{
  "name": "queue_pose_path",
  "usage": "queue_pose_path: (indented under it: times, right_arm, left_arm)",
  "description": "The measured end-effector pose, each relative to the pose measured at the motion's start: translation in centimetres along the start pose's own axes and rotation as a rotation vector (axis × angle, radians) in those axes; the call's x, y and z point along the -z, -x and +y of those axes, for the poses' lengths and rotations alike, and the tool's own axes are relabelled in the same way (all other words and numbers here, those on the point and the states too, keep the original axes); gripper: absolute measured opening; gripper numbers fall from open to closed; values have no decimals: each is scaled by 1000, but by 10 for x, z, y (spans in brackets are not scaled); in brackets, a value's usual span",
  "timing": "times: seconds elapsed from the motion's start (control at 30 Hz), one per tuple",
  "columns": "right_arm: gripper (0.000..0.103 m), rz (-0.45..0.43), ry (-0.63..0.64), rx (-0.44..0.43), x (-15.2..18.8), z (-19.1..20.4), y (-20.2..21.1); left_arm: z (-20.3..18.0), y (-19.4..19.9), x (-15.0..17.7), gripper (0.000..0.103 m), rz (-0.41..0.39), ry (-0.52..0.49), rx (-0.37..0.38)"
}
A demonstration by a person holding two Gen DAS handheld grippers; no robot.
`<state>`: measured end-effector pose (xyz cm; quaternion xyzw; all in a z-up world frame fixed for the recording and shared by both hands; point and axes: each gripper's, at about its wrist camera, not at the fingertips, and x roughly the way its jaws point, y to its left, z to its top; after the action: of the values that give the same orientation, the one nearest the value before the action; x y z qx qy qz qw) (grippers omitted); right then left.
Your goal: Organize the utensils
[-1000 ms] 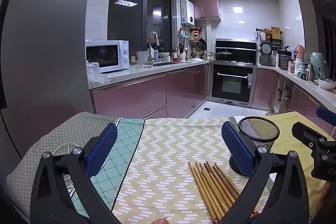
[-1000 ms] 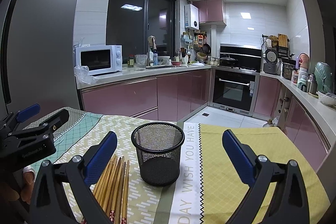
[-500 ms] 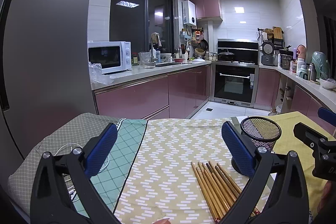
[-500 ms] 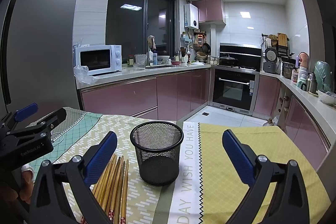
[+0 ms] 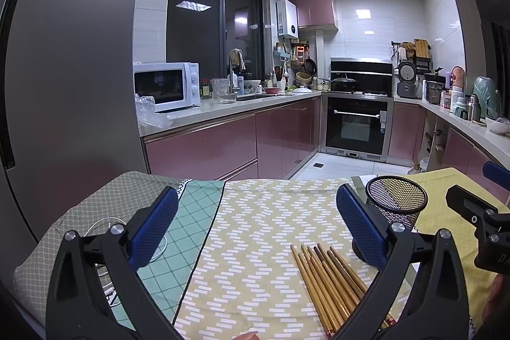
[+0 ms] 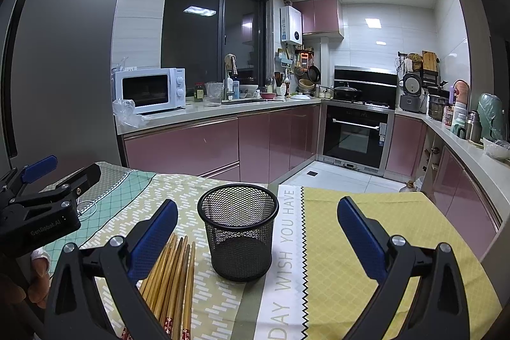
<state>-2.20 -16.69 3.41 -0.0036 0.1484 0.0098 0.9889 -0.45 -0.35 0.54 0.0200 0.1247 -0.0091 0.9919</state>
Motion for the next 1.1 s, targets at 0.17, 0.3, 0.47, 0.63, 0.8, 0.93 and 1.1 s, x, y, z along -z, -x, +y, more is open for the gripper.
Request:
queue_pose_path:
  times: [0.17,0.3,0.47,0.63,0.8,0.93,1.1]
  right_arm:
    - [97,-1,0,-2,0,0,0]
    - [97,2,1,-4,1,-1,0]
    - [97,4,-1,-7,1,-1,0]
    - [97,5,1,-10,1,0,-1]
    - [97,4,4,-14,1,2,-2]
    - [97,7,8,-20,1,2,-3]
    - [97,10,7,-25,0,3,-4]
  left_arm:
    - [0,0,0,98,1,-1,0]
    - [0,0,0,98,0,-1,-1]
    - [0,-1,2,98,5,-1,-2]
    - [1,-2,3,98,5,-2,-3]
    - [0,-2,3,98,11,-1,-6]
    - [1,-2,4,98,12,0,-7]
    - [1,-1,3,98,15,-2,-7]
